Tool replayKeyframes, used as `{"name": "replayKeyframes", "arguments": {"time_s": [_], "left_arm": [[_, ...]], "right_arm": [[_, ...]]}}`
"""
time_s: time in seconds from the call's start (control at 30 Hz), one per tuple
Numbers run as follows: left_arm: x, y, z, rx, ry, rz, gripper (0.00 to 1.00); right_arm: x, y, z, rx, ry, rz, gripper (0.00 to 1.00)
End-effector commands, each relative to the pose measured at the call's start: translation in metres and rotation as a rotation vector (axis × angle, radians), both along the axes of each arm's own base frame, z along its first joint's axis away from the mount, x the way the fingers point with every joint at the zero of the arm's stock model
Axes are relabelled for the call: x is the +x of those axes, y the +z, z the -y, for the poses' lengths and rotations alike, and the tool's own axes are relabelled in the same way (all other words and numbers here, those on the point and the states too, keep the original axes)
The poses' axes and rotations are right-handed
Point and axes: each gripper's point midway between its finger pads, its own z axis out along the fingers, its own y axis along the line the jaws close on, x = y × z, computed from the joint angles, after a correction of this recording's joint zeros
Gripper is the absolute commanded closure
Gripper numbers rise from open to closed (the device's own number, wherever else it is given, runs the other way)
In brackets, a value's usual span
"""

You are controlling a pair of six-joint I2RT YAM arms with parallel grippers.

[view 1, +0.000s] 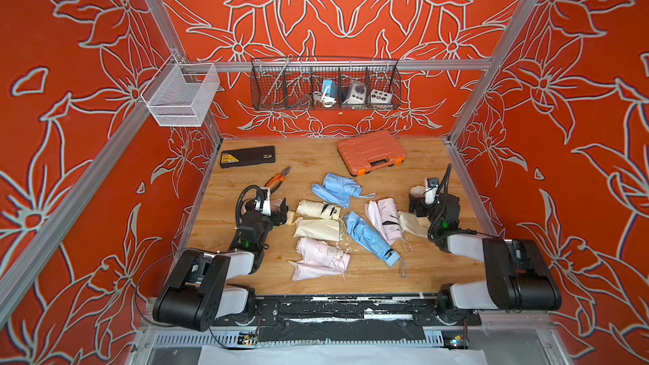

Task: Take umbrellas out of sleeves
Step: Reset both arms

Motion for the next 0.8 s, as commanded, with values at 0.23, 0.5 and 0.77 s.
{"name": "replayKeyframes", "arguments": {"time_s": [0.23,0.5,0.77], "left_arm": [[-0.006,0.003,0.007,-0.006,-0.09,0.058,0.03],[-0.004,0.0,-0.01,-0.051,-0.019,0.055,0.02],[0.0,-0.002,-0.028,-0.074,0.092,0.043,0.03]], "right_arm": [[-0.001,-0.001,0.001,0.004,0.007,0.007,0.02],[-0.001,0.0,0.001,0.005,0.007,0.01,0.02],[-0.006,0.001,-0.005,0.0,0.05,0.034,0.02]]}}
